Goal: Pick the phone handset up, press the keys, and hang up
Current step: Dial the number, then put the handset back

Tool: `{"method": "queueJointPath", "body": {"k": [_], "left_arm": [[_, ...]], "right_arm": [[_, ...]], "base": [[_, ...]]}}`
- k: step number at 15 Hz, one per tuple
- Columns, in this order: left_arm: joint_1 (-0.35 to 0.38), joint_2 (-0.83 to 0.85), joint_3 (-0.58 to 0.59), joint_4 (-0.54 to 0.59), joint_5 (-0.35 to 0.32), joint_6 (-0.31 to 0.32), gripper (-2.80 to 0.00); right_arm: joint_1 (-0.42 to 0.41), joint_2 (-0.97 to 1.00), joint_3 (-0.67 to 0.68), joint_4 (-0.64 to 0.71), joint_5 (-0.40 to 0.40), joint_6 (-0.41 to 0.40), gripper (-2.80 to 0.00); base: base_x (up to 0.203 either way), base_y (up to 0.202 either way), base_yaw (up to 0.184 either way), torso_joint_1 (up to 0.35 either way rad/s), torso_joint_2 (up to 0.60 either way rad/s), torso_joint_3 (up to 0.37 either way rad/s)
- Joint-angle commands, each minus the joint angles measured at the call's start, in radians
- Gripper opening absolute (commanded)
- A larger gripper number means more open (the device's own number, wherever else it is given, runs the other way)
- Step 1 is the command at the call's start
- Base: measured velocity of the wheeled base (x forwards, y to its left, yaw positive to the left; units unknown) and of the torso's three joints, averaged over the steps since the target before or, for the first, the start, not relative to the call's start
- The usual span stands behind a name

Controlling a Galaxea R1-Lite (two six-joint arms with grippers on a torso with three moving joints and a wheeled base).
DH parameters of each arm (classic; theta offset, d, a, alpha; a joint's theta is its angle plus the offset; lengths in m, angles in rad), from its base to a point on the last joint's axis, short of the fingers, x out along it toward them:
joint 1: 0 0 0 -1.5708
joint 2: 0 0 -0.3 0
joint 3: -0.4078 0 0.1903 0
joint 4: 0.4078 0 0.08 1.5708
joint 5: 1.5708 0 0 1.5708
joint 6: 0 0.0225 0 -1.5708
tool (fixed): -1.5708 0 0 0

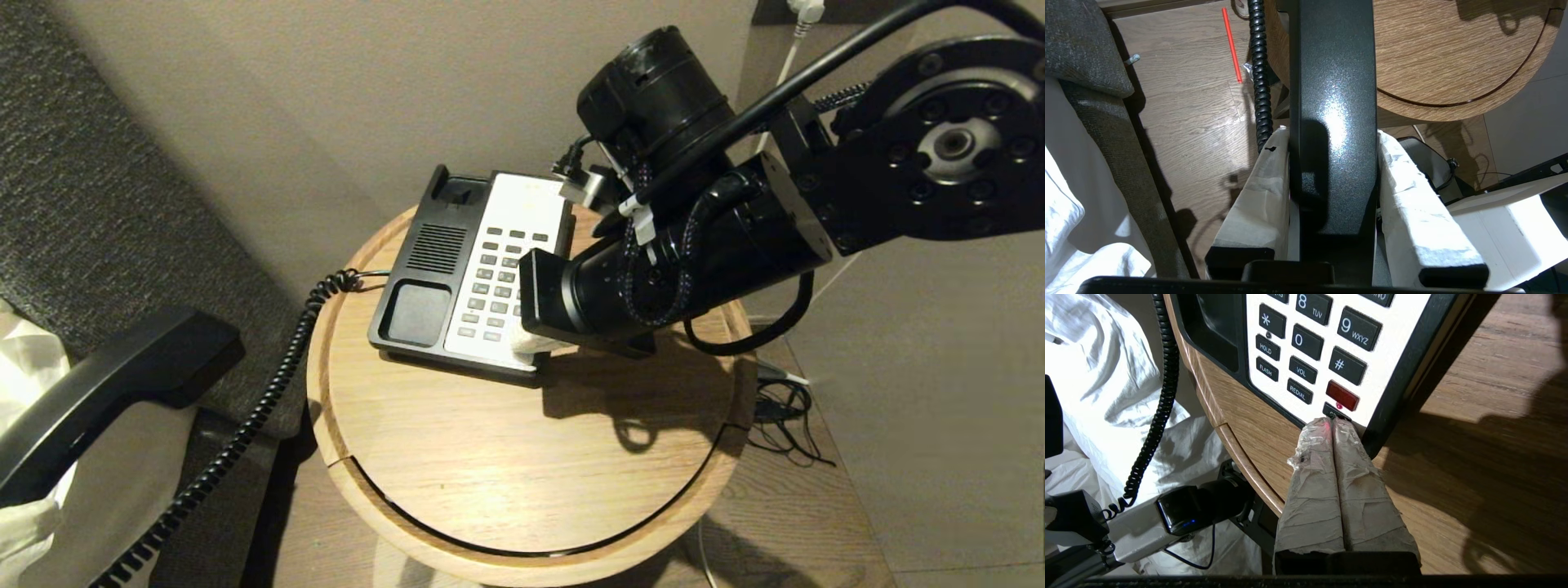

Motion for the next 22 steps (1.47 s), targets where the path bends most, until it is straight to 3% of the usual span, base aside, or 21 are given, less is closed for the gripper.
{"method": "queueJointPath", "body": {"k": [1, 9, 13, 18, 20, 22], "left_arm": [[0.0, 0.0, 0.001, 0.004, 0.0, -0.001, -2.8], [-0.002, 0.003, 0.018, 0.002, -0.014, 0.002, -2.8], [0.0, 0.002, 0.063, -0.059, -0.072, 0.008, -2.8], [-0.001, 0.089, 0.122, -0.279, -0.068, 0.066, -2.8], [-0.001, 0.128, 0.112, -0.331, -0.065, 0.071, -2.8], [-0.002, 0.17, 0.085, -0.341, -0.007, 0.074, -2.8]], "right_arm": [[0.0, -0.002, -0.008, 0.001, -0.001, 0.005, -2.8], [-0.002, -0.128, -0.012, 0.002, -0.013, 0.021, -2.8], [-0.012, -0.297, 0.045, 0.051, -0.093, 0.143, -2.8], [-0.235, -0.601, 0.109, 0.217, -0.131, 0.177, -2.8], [-0.29, -0.767, 0.228, 0.231, -0.128, 0.18, -2.8], [-0.37, -0.904, 0.348, 0.194, -0.125, 0.182, -2.8]], "base": [[0.0, 0.0, 0.0, 0.0, 0.0, 0.0], [0.0, 0.0, 0.0, 0.0, 0.0, 0.0], [0.0, 0.0, 0.0, 0.0, 0.0, 0.0], [0.0, 0.0, 0.0, 0.0, 0.0, 0.0], [0.0, 0.0, 0.0, 0.0, 0.0, 0.0], [0.0, 0.0, 0.0, 0.0, 0.0, 0.0]]}}
